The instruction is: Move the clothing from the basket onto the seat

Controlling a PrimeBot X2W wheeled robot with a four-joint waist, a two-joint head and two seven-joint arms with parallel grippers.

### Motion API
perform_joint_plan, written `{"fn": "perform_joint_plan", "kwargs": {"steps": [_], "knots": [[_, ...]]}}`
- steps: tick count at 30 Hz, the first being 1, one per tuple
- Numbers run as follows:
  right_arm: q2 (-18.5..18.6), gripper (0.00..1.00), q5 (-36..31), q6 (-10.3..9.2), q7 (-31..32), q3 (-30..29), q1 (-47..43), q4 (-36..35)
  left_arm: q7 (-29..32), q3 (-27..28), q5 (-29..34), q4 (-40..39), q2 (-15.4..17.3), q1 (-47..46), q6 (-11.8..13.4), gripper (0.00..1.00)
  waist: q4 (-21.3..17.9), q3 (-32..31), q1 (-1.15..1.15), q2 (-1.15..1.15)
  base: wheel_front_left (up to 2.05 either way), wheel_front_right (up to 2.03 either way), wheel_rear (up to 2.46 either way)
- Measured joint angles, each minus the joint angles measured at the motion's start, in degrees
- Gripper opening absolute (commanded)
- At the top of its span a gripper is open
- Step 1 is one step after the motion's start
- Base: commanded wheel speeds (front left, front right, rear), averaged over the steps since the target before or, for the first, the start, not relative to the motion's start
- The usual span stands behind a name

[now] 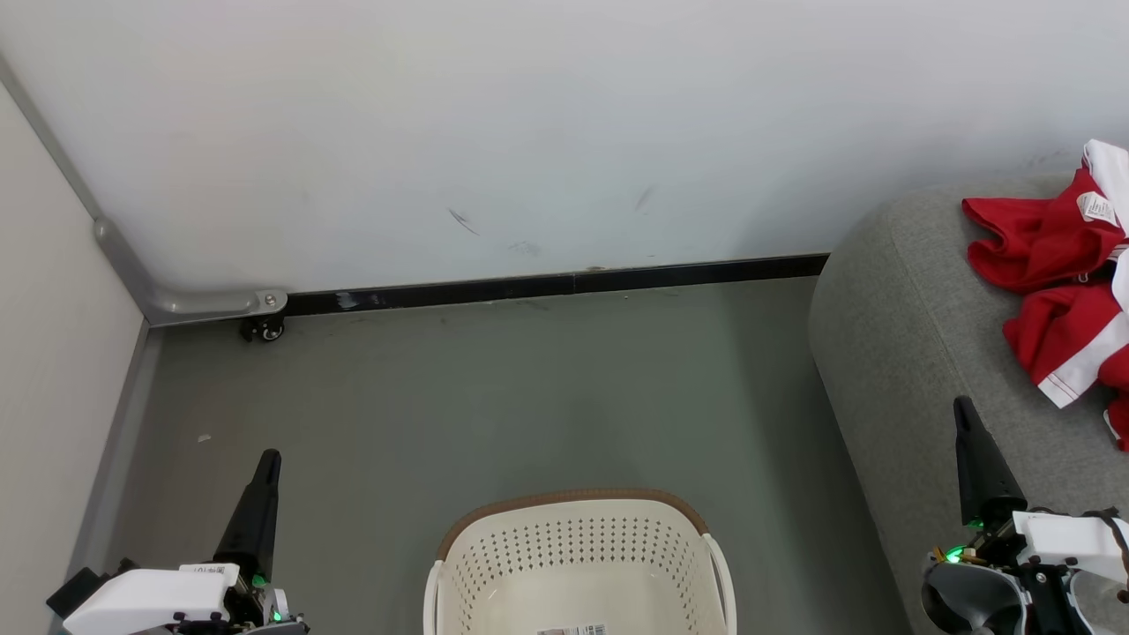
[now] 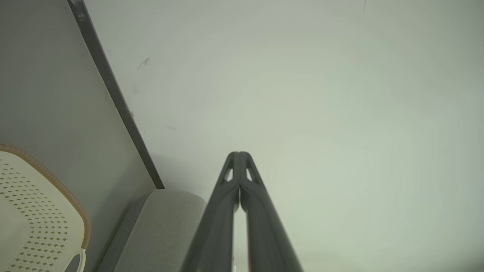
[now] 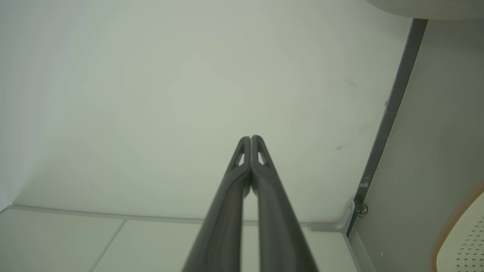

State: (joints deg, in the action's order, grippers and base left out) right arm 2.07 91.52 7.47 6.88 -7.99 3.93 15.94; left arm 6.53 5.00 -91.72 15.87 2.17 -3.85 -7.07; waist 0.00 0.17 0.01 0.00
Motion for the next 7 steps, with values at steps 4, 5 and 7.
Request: {"fn": "perform_joint_plan", "kwargs": {"steps": [4, 5, 7], "knots": [[0.0, 0.0, 0.0, 0.0, 0.0, 0.0, 0.0, 0.0, -0.01, 0.0, 0.0, 0.0, 0.0, 0.0, 0.0, 0.0, 0.0, 0.0, 0.0, 0.0, 0.0, 0.0, 0.0], [0.0, 0.0, 0.0, 0.0, 0.0, 0.0, 0.0, 0.0, 0.0, 0.0, 0.0, 0.0, 0.0, 0.0, 0.0, 0.0, 0.0, 0.0, 0.0, 0.0, 0.0, 0.0, 0.0], [0.0, 0.0, 0.0, 0.0, 0.0, 0.0, 0.0, 0.0, 0.0, 0.0, 0.0, 0.0, 0.0, 0.0, 0.0, 0.0, 0.0, 0.0, 0.0, 0.0, 0.0, 0.0, 0.0]]}}
